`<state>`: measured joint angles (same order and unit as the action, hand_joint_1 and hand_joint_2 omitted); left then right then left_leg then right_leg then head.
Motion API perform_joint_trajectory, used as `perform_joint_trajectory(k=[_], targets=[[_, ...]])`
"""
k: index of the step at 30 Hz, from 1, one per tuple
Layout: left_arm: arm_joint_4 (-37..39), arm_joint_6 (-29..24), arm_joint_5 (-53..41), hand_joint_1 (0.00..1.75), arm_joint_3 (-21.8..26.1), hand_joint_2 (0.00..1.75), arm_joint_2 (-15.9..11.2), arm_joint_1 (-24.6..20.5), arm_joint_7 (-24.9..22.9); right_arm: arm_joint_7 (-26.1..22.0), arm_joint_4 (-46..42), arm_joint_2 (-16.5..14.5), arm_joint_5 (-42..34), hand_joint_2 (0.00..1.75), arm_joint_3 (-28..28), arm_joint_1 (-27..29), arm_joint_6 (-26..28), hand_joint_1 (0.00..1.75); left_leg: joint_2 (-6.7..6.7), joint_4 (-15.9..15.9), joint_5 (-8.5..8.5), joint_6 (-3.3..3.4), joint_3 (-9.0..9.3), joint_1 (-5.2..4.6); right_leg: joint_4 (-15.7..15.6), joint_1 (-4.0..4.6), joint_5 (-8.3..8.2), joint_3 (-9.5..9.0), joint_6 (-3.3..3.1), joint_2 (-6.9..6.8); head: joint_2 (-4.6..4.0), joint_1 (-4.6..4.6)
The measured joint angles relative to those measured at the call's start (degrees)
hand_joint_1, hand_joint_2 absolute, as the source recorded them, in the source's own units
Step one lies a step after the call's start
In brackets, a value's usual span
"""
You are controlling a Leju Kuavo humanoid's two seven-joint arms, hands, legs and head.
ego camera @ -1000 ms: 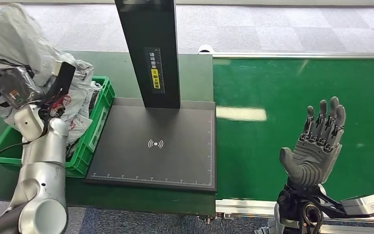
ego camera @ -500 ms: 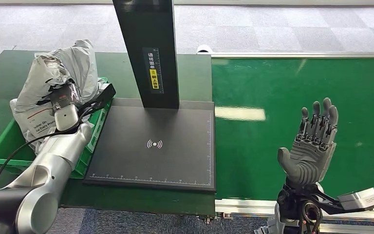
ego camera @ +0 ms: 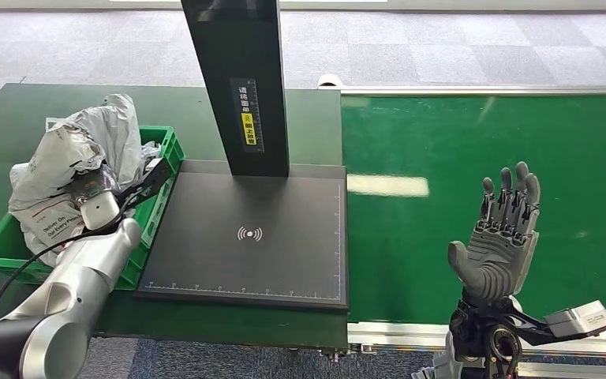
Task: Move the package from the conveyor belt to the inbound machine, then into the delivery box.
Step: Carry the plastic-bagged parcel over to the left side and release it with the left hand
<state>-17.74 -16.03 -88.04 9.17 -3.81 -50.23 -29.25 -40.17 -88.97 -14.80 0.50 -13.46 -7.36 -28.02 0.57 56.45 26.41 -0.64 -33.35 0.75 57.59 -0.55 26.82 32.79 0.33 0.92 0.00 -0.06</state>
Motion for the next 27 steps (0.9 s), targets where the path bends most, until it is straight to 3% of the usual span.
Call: perform_joint_trajectory(k=[8,11,13,17,20,24,27], targets=[[0.30,0.10,1.50,1.29,2.38,1.75,-0.23,0.51,0.17,0.00,0.19,0.27,0.02,1.75,-0.01,0.02,0.00,0.00,-0.12,-0.06,0.01,-0.01,0.10,0.00,0.00,0.00,0.01,-0.02,-0.02,0.12,0.00,0.00],[0.30,-0.56,1.89,0.88,3.84,1.75,-0.23,0.71,1.08,0.00,0.18,0.34,0.08,1.75,-0.02,0.03,0.00,0.00,-0.16,-0.10,0.02,-0.02,0.15,0.00,0.00,0.00,0.02,-0.03,-0.04,0.15,0.00,0.01],[0.30,-1.05,1.91,0.89,4.56,1.75,-0.22,0.81,1.58,0.00,0.19,0.36,0.10,1.75,-0.03,0.04,0.00,0.00,-0.19,-0.12,0.02,-0.02,0.19,0.00,0.00,0.00,0.02,-0.05,-0.04,0.18,0.00,0.01],[0.30,-3.15,2.50,0.00,6.58,1.75,-0.09,0.90,4.66,0.00,0.19,0.39,0.16,1.75,-0.11,0.06,0.02,0.00,-0.21,-0.14,0.02,-0.03,0.25,0.00,0.00,0.00,0.02,-0.05,-0.05,0.21,0.00,-0.01],[0.26,-7.34,5.34,0.00,9.72,1.75,0.44,0.82,11.28,0.00,0.16,0.42,0.39,1.75,-0.24,0.24,0.40,0.00,-0.17,-0.14,0.01,-0.03,0.26,0.00,0.00,0.00,0.02,-0.04,-0.05,0.19,0.00,-0.01],[-0.26,-15.13,14.49,0.00,17.12,1.75,1.94,0.34,27.04,0.00,-0.21,0.38,0.92,1.75,-0.48,1.17,1.14,0.00,-0.02,-0.14,-0.01,-0.04,0.21,0.00,0.00,0.00,0.03,-0.03,-0.06,0.12,0.00,0.01],[-0.99,-17.91,22.10,0.00,23.19,1.75,3.21,-0.97,37.94,0.00,-0.50,0.34,1.30,1.75,-0.67,1.52,1.81,0.00,0.01,-0.13,-0.03,-0.03,0.14,0.00,0.00,0.00,0.02,0.01,-0.05,0.09,0.00,0.02]])
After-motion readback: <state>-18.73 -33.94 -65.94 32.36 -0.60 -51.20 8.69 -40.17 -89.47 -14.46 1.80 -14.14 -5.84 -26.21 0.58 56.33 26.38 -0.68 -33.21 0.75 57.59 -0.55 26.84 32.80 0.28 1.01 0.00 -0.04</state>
